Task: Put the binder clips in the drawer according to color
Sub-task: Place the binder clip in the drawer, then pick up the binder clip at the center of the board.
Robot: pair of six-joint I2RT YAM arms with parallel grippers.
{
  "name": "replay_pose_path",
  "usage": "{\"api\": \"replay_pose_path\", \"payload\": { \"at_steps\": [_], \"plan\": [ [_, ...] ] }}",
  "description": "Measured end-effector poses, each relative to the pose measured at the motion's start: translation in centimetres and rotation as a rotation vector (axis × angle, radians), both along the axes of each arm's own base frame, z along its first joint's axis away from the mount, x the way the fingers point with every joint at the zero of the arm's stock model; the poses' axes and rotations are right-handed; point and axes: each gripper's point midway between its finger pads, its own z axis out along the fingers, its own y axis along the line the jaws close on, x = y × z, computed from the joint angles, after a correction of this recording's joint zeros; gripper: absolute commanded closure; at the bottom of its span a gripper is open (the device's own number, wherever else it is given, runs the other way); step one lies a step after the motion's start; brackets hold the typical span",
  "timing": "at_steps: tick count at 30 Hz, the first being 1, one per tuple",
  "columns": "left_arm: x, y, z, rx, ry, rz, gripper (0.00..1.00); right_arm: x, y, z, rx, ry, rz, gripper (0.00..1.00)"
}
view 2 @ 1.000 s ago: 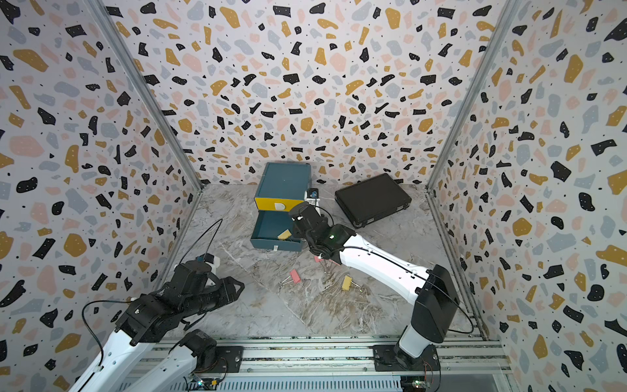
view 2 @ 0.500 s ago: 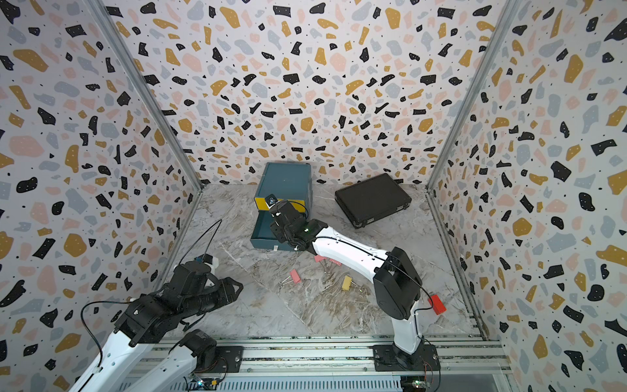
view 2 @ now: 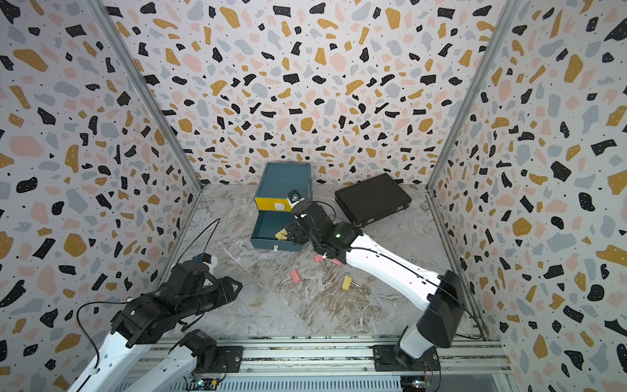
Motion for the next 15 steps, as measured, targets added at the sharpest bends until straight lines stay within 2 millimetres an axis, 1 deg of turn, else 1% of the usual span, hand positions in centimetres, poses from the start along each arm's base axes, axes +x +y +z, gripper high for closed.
{"api": "replay_pose_path", "payload": {
  "at_steps": [1,2,3,4,5,6,8,9,11,12,15],
  "plan": [
    [0.0,0.0,0.1,-0.001,-0.002,0.000,0.44,-0.6,-2.3,-0.1,0.030,0.029,-0.081,0.21],
    [0.0,0.0,0.2,-0.002,-0.004,0.000,0.44,-1.4,-4.7,-0.7,0.065,0.074,-0.174,0.21],
    [0.0,0.0,0.2,-0.002,-0.004,0.000,0.44,-2.3,-6.9,-1.6,0.098,0.121,-0.261,0.21],
    [0.1,0.0,0.2,-0.002,-0.004,0.000,0.44,-3.1,-8.6,-2.7,0.126,0.162,-0.330,0.21],
    [0.1,0.0,0.2,-0.002,-0.002,0.000,0.44,-4.1,-10.2,-4.3,0.150,0.215,-0.401,0.20],
    [0.1,-0.1,0.2,0.000,0.000,0.000,0.44,-5.2,-11.4,-6.2,0.162,0.268,-0.454,0.19],
    [0.1,-0.1,0.2,0.001,0.003,0.000,0.44,-6.7,-12.7,-9.4,0.144,0.353,-0.514,0.17],
    [0.2,-0.1,0.3,0.001,0.002,0.000,0.44,-7.1,-12.9,-10.7,0.121,0.387,-0.528,0.15],
    [0.2,-0.1,0.8,-0.004,-0.007,0.000,0.44,-7.4,-13.2,-12.2,0.083,0.435,-0.544,0.11],
    [0.2,-0.1,1.1,-0.008,-0.014,0.000,0.44,-7.5,-13.5,-12.7,0.077,0.459,-0.560,0.11],
    [0.0,0.0,1.4,-0.015,-0.027,0.000,0.44,-8.2,-14.8,-14.1,0.122,0.542,-0.637,0.10]
  ]
}}
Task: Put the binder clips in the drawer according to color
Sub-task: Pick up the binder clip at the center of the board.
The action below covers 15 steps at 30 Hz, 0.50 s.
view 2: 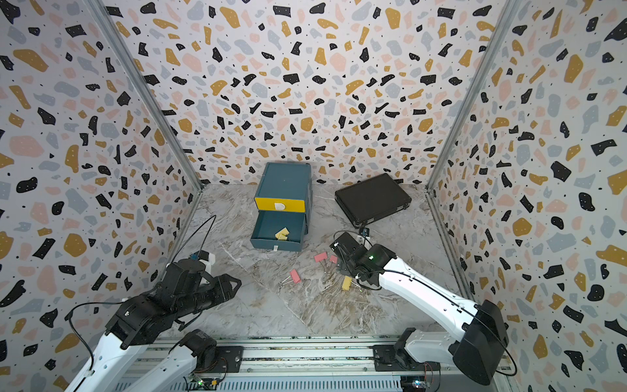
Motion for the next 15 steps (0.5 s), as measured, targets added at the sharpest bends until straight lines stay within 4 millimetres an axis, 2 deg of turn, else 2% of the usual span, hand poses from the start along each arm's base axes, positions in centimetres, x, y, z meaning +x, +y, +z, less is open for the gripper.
{"api": "replay_pose_path", "payload": {
  "at_steps": [4,7,12,15],
  "plan": [
    [-0.1,0.0,0.0,-0.009,0.003,0.005,0.44,-2.7,-1.7,-2.1,0.105,0.106,-0.169,0.09],
    [-0.1,0.0,0.0,-0.015,0.009,0.014,0.44,-3.8,-1.3,-2.7,0.202,0.176,-0.311,0.09],
    [-0.1,0.0,0.0,-0.016,0.013,0.020,0.44,-3.3,0.3,-3.2,0.324,0.287,-0.577,0.07],
    [-0.1,0.0,0.0,-0.017,0.013,0.023,0.45,-2.4,1.1,-4.3,0.356,0.355,-0.718,0.05]
  ]
}}
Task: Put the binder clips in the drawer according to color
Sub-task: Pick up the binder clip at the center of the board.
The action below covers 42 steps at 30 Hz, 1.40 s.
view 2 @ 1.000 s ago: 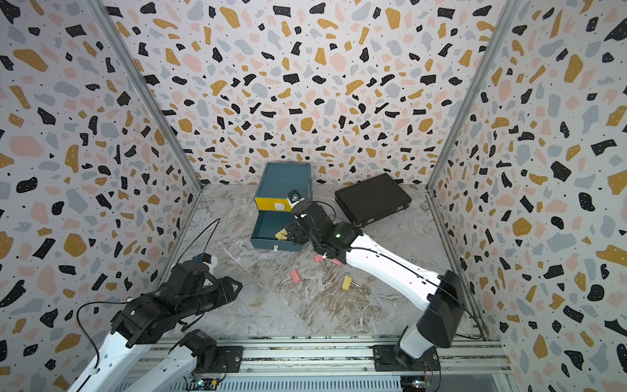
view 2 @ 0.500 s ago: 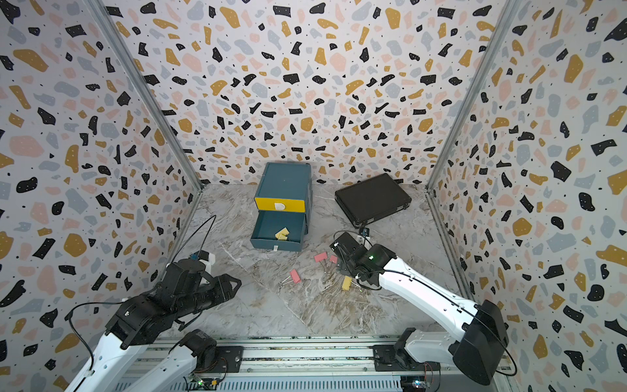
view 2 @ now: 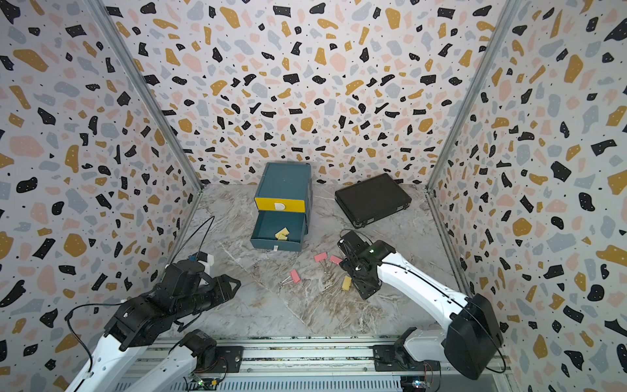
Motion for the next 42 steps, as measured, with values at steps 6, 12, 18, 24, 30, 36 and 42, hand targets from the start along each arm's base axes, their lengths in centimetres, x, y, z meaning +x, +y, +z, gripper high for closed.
{"api": "replay_pose_path", "payload": {
  "at_steps": [6,12,18,24,30,36,42],
  "plan": [
    [0.0,0.0,0.0,-0.001,0.001,0.003,0.45,0.6,0.0,-3.6,0.010,0.162,-0.220,0.00],
    [0.0,0.0,0.0,0.000,0.001,0.004,0.45,1.4,0.1,-4.2,0.052,0.196,-0.351,0.00],
    [0.0,0.1,0.0,0.001,-0.001,0.005,0.45,1.9,-0.3,-6.2,0.077,0.213,-0.415,0.00],
    [0.0,0.3,0.1,0.000,-0.007,0.016,0.45,1.9,0.0,-9.1,0.086,0.247,-0.433,0.00],
    [-0.1,0.6,-0.1,0.011,0.000,0.029,0.45,3.4,1.2,-8.5,0.142,0.208,-0.424,0.00],
    [-0.2,0.6,-0.2,0.013,0.004,0.032,0.45,3.6,1.7,-8.7,0.167,0.213,-0.422,0.03],
    [-0.2,0.7,-0.2,0.014,0.006,0.032,0.45,3.5,2.0,-8.9,0.177,0.223,-0.418,0.21]
  ]
}}
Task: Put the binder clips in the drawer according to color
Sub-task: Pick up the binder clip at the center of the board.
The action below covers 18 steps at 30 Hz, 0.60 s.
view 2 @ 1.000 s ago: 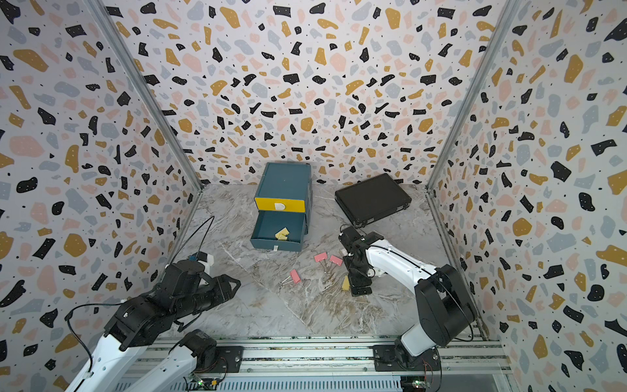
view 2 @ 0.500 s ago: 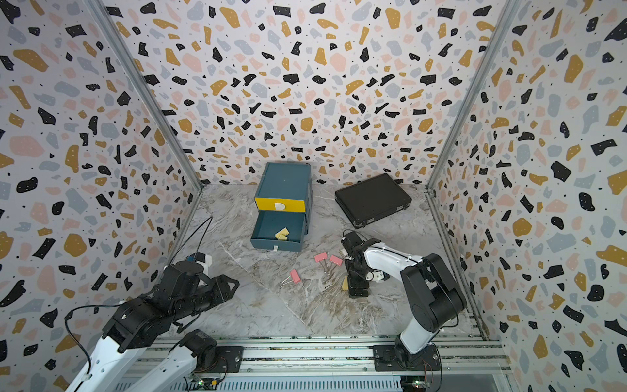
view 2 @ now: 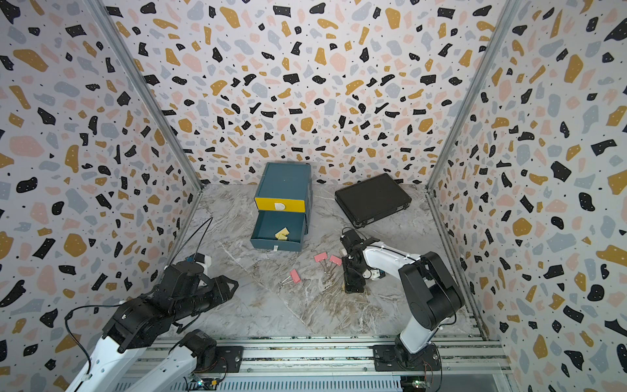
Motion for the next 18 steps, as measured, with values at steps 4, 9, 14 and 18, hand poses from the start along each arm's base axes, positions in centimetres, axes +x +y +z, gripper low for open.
{"api": "replay_pose_path", "payload": {
  "at_steps": [4,9,14,18],
  "plan": [
    [0.00,0.00,0.00,0.000,0.000,0.000,0.46,-0.28,-0.07,-0.26,0.001,0.007,0.000,0.29],
    [0.00,0.00,0.00,0.000,0.000,0.001,0.46,-0.48,-0.01,-0.31,0.007,0.015,0.001,0.39],
    [0.00,0.00,-0.01,0.000,0.001,0.001,0.46,-0.49,-0.03,-0.29,0.006,0.016,0.000,0.46],
    [0.00,-0.01,0.01,-0.002,0.001,0.002,0.46,-0.24,-0.36,-0.07,-0.022,0.003,-0.001,0.50]
  ]
}}
